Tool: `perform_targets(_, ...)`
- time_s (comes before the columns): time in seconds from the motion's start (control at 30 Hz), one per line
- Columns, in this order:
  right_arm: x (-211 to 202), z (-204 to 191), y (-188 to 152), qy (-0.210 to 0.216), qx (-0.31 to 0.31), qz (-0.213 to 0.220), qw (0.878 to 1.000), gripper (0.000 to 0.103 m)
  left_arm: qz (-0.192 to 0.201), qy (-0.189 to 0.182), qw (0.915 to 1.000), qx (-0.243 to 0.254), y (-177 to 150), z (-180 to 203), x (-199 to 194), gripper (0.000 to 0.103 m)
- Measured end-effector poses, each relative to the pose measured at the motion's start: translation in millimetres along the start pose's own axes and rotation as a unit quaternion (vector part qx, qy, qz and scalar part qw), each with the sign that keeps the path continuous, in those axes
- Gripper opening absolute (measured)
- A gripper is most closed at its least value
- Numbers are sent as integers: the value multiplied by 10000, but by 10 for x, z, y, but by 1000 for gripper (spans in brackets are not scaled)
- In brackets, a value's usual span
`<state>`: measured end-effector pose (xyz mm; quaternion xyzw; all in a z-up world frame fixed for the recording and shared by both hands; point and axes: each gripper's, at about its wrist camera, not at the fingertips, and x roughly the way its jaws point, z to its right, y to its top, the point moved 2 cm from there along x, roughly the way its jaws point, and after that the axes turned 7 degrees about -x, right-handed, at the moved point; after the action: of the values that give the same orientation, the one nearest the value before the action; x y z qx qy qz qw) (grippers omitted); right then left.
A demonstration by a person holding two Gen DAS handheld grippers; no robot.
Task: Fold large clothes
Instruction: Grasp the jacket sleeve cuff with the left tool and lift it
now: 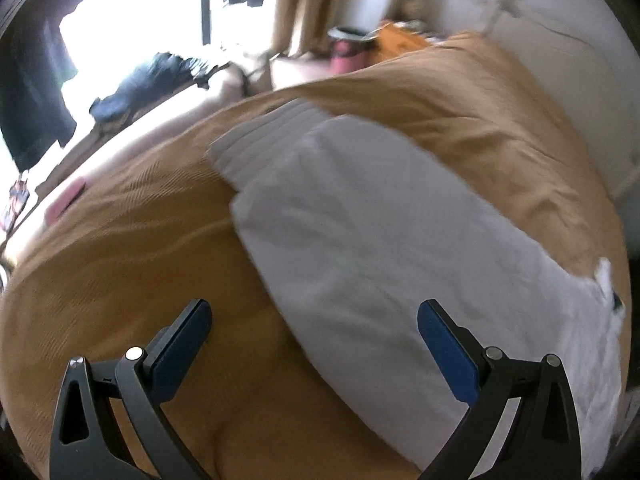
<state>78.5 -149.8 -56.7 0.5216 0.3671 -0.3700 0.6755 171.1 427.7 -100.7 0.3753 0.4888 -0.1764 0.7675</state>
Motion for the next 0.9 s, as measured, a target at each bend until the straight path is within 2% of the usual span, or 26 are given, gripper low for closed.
perform_targets(0.07, 36, -14, 3, -27, -24, -19, 10000, 103, -104, -227, 9989, -393, 115, -138, 181, 102)
perform_targets(0.13, 86, -44, -2, -108, -136, -52, 9998, 103, 65, -452, 9968, -657, 174, -153, 202, 101)
perform_targets(0.17, 116, -52, -7, -142, -168, -84, 9997, 103, 101, -521, 9960, -720, 195, -147, 203, 96)
perform_targets(0.2, 149, -54, -7, -152, -169, -122, 9997, 103, 100, -667, 9947, -780, 240, -133, 208, 84)
perform_targets(0.23, 175, -50, -9, -151, -158, -155, 9996, 103, -7, -936, 9919, -860, 271, -98, 228, 45)
perform_targets(0.27, 205, -48, -3, -143, -142, -177, 9996, 103, -220, -1146, 9876, -1047, 289, -76, 288, 18)
perform_targets(0.3, 232, -46, -4, -137, -127, -207, 9996, 103, -328, -1263, 9840, -1210, 305, -60, 335, 15)
perform_targets(0.37, 276, -47, -4, -169, -121, -250, 9995, 103, -238, -1272, 9833, -1281, 314, -33, 319, 8)
perform_targets(0.47, 330, -67, 9, -194, -179, -252, 9993, 102, -50, -1381, 9814, -1330, 276, 60, 151, 5)
perform_targets(0.53, 341, -78, 24, -190, -212, -225, 9993, 102, 118, -1862, 9706, -1518, 303, 142, -90, 4)
perform_targets(0.6, 344, -71, 33, -170, -179, -180, 9995, 102, 278, -2077, 9656, -1542, 348, 236, -306, 4)
perform_targets(0.67, 361, -39, 32, -113, -107, -185, 9997, 102, 466, -2383, 9609, -1333, 366, 497, -662, 4)
perform_targets(0.8, 356, 81, 5, 60, 129, -180, 9997, 102, 583, -2908, 9510, -873, 254, 1109, -1211, 4)
perform_targets(0.87, 312, 151, 0, 76, 209, -105, 9997, 102, 559, -3222, 9424, -696, 96, 1479, -1482, 4)
perform_targets(0.9, 265, 221, -5, 22, 262, -17, 9997, 101, 464, -3478, 9345, -599, -50, 1750, -1637, 4)
